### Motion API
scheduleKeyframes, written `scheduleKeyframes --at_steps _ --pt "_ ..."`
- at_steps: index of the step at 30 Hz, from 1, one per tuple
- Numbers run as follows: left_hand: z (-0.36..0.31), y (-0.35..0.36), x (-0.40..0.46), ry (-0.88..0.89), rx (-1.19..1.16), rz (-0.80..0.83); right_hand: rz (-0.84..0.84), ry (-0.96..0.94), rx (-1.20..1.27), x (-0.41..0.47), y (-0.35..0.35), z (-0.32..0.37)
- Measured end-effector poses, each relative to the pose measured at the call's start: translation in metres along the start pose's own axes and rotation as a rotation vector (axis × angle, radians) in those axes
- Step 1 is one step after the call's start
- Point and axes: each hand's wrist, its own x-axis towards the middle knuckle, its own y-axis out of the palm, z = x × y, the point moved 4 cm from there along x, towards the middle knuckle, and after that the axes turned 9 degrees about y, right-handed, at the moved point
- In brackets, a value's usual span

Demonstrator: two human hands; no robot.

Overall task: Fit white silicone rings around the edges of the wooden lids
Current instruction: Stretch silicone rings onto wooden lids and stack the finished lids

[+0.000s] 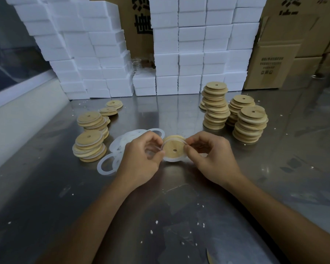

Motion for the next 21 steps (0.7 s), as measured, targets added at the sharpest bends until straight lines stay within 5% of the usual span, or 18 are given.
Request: scheduleKeyframes --at_steps 9,21 --pt "-0.024 0.006 -0.002 0.252 0.064 0.004 -0.008 -0.367 -0.264 -0.010 0.004 0.023" --pt "-0.017 0.000 0.000 0.138 0.018 -0.061 -0.016 -0.228 -0.230 -0.005 0.002 0.013"
